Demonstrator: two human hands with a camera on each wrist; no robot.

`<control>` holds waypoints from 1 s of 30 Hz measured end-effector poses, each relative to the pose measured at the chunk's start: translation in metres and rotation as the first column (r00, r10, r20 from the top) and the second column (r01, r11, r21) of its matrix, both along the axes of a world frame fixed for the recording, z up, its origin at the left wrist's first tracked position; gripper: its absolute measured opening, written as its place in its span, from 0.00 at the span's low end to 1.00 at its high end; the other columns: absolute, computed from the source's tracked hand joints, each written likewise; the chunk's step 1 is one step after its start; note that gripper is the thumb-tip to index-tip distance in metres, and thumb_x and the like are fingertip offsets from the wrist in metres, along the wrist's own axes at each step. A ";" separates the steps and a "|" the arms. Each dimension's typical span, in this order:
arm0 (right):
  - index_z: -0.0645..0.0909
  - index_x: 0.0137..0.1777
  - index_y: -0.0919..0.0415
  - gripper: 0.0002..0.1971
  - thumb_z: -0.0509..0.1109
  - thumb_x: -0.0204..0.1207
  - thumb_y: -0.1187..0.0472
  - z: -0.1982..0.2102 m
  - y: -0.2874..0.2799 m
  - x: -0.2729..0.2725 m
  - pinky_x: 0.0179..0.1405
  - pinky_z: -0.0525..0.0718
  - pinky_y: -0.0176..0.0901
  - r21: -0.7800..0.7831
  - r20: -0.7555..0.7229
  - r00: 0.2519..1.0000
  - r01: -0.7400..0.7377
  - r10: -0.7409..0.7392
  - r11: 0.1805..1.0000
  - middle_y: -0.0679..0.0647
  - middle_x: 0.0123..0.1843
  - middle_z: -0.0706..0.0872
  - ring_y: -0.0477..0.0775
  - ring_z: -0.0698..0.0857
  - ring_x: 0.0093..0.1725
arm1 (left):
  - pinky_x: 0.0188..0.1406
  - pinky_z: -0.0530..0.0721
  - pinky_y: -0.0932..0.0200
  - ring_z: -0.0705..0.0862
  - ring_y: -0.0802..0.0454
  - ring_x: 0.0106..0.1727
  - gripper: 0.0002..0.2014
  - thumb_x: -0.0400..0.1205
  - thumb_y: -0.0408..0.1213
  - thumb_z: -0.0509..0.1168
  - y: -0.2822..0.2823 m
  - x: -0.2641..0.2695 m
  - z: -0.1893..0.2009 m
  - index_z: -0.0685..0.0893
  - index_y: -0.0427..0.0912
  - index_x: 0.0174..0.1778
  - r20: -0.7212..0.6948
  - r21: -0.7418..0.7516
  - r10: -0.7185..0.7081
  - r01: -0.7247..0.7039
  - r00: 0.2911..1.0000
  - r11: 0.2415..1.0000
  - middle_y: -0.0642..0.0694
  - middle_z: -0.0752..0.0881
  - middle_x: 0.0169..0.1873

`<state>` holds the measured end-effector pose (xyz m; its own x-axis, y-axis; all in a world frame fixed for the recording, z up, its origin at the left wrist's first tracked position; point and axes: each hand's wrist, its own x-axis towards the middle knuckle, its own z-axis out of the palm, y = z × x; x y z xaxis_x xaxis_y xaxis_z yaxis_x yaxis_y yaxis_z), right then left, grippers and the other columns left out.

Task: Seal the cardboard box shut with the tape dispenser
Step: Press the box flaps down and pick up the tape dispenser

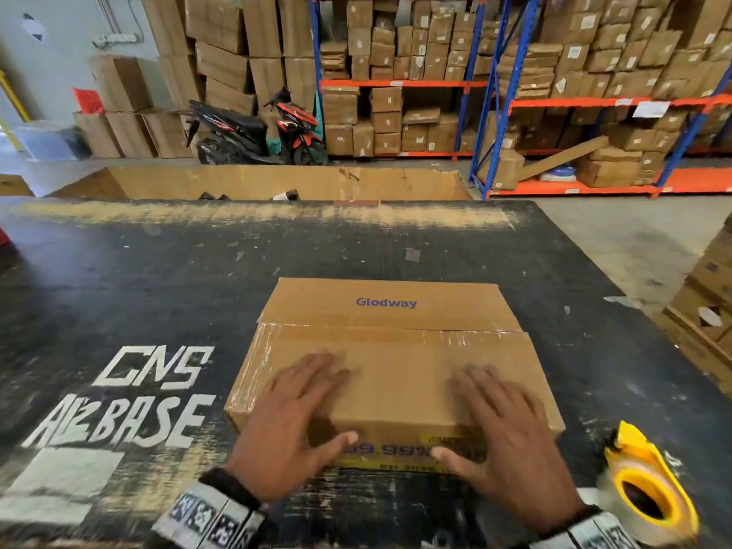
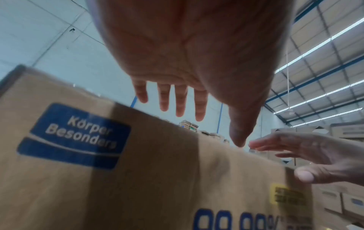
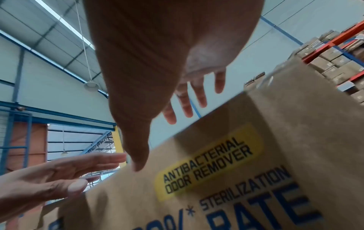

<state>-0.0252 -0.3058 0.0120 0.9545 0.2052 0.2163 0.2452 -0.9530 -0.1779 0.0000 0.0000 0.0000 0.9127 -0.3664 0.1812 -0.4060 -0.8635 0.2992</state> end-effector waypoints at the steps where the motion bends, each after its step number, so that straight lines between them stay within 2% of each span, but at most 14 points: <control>1: 0.57 0.86 0.39 0.48 0.58 0.66 0.19 -0.002 -0.001 0.009 0.82 0.62 0.65 -0.044 -0.093 0.996 0.009 -0.013 0.999 0.46 0.89 0.58 0.55 0.56 0.88 | 0.88 0.51 0.42 0.48 0.57 0.89 0.40 0.78 0.75 0.54 0.001 0.012 0.007 0.53 0.69 0.86 -0.004 0.069 -0.014 0.014 1.000 0.998 0.60 0.51 0.88; 2: 0.52 0.87 0.38 0.50 0.55 0.66 0.19 -0.004 0.000 0.013 0.84 0.58 0.65 -0.087 -0.125 0.991 0.029 -0.040 0.996 0.46 0.90 0.52 0.55 0.51 0.89 | 0.88 0.48 0.42 0.48 0.55 0.90 0.39 0.80 0.75 0.50 0.000 0.015 0.002 0.51 0.68 0.86 -0.004 0.135 -0.009 0.010 1.000 0.991 0.60 0.49 0.88; 3: 0.52 0.87 0.38 0.49 0.54 0.67 0.19 -0.007 -0.001 0.017 0.84 0.59 0.65 -0.133 -0.136 0.989 0.040 -0.059 0.990 0.47 0.90 0.52 0.56 0.52 0.89 | 0.88 0.46 0.43 0.48 0.54 0.90 0.38 0.81 0.75 0.47 0.001 0.019 -0.001 0.50 0.67 0.87 -0.007 0.177 0.007 -0.006 1.000 0.984 0.59 0.50 0.88; 6: 0.57 0.87 0.40 0.44 0.54 0.71 0.23 -0.015 0.002 0.014 0.80 0.65 0.65 -0.171 -0.177 0.981 0.048 -0.079 0.984 0.49 0.89 0.61 0.59 0.60 0.87 | 0.88 0.48 0.46 0.50 0.53 0.90 0.35 0.84 0.71 0.44 0.001 0.010 -0.013 0.49 0.65 0.88 -0.011 0.175 -0.001 0.003 1.000 0.985 0.57 0.53 0.89; 9: 0.58 0.87 0.42 0.44 0.54 0.72 0.24 -0.020 0.002 0.000 0.80 0.64 0.65 -0.180 -0.149 0.986 0.048 -0.075 0.983 0.50 0.88 0.63 0.60 0.61 0.87 | 0.88 0.56 0.40 0.52 0.52 0.90 0.34 0.85 0.70 0.45 0.006 -0.005 -0.014 0.51 0.64 0.88 -0.014 0.132 0.004 -0.003 1.000 0.991 0.56 0.55 0.88; 12: 0.60 0.87 0.43 0.44 0.53 0.72 0.25 -0.021 0.002 -0.005 0.79 0.63 0.66 -0.183 -0.153 0.986 0.039 -0.068 0.982 0.50 0.88 0.65 0.60 0.63 0.86 | 0.86 0.61 0.37 0.58 0.52 0.88 0.35 0.83 0.72 0.48 0.000 -0.012 -0.007 0.60 0.63 0.86 -0.030 0.078 0.025 -0.023 0.999 0.997 0.55 0.62 0.87; 15: 0.62 0.86 0.44 0.43 0.54 0.73 0.25 -0.018 0.003 -0.005 0.79 0.64 0.65 -0.172 -0.155 0.986 0.032 -0.059 0.985 0.50 0.87 0.66 0.60 0.64 0.86 | 0.82 0.68 0.35 0.67 0.51 0.83 0.35 0.82 0.70 0.52 -0.027 0.001 0.012 0.70 0.55 0.82 -0.018 -0.065 0.006 -0.007 1.000 0.998 0.50 0.71 0.81; 18: 0.65 0.85 0.44 0.42 0.57 0.73 0.25 -0.015 0.002 -0.006 0.79 0.65 0.64 -0.173 -0.148 0.987 0.039 -0.065 0.984 0.50 0.86 0.68 0.60 0.65 0.86 | 0.87 0.59 0.40 0.57 0.49 0.89 0.35 0.83 0.65 0.55 -0.071 0.028 0.020 0.66 0.53 0.85 0.025 -0.037 -0.061 0.062 0.998 0.997 0.48 0.63 0.87; 21: 0.68 0.84 0.45 0.43 0.59 0.72 0.24 -0.016 0.001 -0.006 0.78 0.66 0.64 -0.150 -0.152 0.987 0.030 -0.053 0.988 0.51 0.86 0.69 0.60 0.66 0.85 | 0.89 0.49 0.38 0.48 0.47 0.91 0.37 0.83 0.62 0.52 -0.108 0.055 0.015 0.58 0.52 0.88 -0.070 0.059 -0.049 0.053 0.996 0.997 0.47 0.55 0.90; 24: 0.68 0.83 0.43 0.42 0.58 0.71 0.23 -0.009 -0.003 -0.004 0.79 0.65 0.62 -0.073 -0.121 0.992 0.025 -0.034 0.997 0.46 0.86 0.68 0.55 0.63 0.86 | 0.88 0.47 0.35 0.46 0.45 0.91 0.37 0.84 0.62 0.46 -0.124 0.064 0.003 0.52 0.50 0.89 -0.155 0.147 -0.027 0.050 0.988 0.988 0.46 0.51 0.91; 27: 0.63 0.84 0.41 0.37 0.56 0.77 0.28 0.012 -0.013 0.014 0.82 0.59 0.60 0.089 -0.193 0.980 0.053 -0.035 0.995 0.41 0.86 0.64 0.49 0.59 0.86 | 0.88 0.46 0.36 0.45 0.45 0.91 0.36 0.85 0.62 0.42 -0.124 0.062 -0.003 0.50 0.50 0.90 -0.149 0.189 -0.019 0.047 0.989 0.981 0.46 0.49 0.91; 30: 0.55 0.87 0.45 0.38 0.50 0.80 0.30 0.015 -0.024 0.044 0.84 0.54 0.67 0.020 -0.191 0.978 0.083 -0.078 0.996 0.47 0.90 0.54 0.55 0.50 0.89 | 0.88 0.44 0.36 0.44 0.45 0.91 0.37 0.85 0.62 0.39 -0.125 0.063 -0.003 0.48 0.51 0.90 -0.163 0.225 -0.008 0.045 0.987 0.973 0.46 0.47 0.91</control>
